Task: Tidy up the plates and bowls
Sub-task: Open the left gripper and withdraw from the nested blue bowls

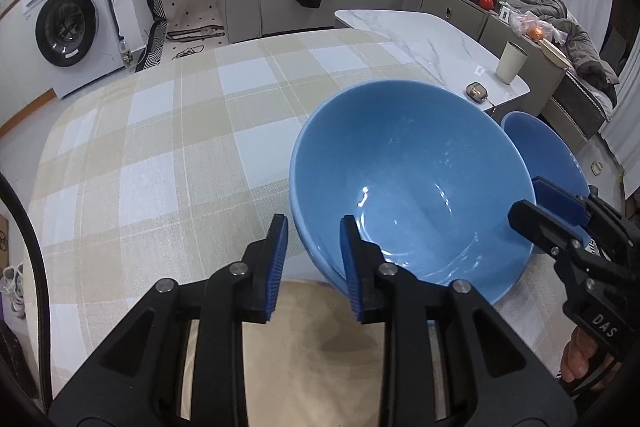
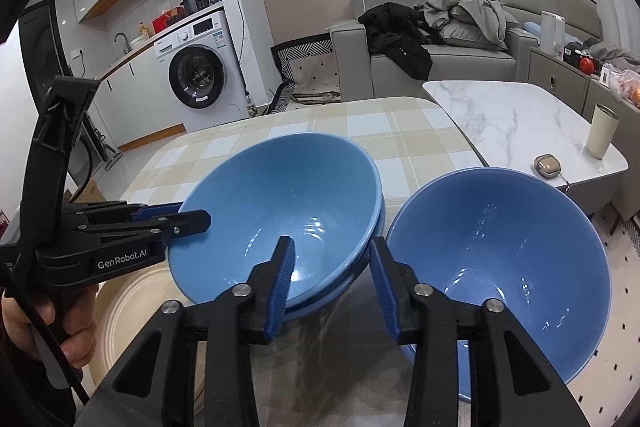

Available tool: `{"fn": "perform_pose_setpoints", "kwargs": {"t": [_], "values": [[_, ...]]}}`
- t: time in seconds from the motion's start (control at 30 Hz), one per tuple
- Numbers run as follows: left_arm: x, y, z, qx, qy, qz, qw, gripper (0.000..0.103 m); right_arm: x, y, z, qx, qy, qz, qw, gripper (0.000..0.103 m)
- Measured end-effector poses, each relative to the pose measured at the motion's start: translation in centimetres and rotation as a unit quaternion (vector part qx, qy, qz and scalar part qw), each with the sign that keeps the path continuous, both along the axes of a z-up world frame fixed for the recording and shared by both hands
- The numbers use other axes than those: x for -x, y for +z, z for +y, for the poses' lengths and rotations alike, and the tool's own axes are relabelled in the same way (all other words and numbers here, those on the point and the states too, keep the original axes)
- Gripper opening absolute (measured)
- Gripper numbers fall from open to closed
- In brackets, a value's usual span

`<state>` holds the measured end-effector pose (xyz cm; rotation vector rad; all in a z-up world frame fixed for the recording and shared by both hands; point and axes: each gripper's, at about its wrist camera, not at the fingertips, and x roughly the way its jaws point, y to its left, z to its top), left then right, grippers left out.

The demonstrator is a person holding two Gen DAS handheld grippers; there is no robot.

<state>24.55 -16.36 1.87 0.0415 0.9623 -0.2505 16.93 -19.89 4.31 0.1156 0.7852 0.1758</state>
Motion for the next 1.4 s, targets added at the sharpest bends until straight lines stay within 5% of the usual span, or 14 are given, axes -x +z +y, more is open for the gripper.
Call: {"fn": "perform_pose_setpoints", "kwargs": {"t": [0.2,0.27,0.43,0.5,1.4], "values": [[1.5,0.8,0.1,0.011,0.004,0.003,0.9999,0.064,0.9,1.6,-1.8,-0.026,0.003,-0.020,0.999,0.086],[1.9,1.4,0.0,0.015,0.009,0.000,0.9998,0.079,1.2,2.1,-2.4,-0.022,0.000,-0.029,0.999,0.087],[3.3,3.1,-0.6,0.029,0.007,-0.014,0.9994,0.087,1.7,3.2,-3.9,-0.022,-0.019,-0.038,0.999,0.099],[3.8,3.8,-1.0,0.037,0.005,-0.021,0.9991,0.103,2.1,3.9,-4.6,-0.024,-0.027,-0.048,0.998,0.102],[9.0,5.8,-12.3,0.063,-0.070,-0.017,0.9954,0.100,6.7,6.9,-13.3,-0.038,-0.100,-0.070,0.992,0.102]]}}
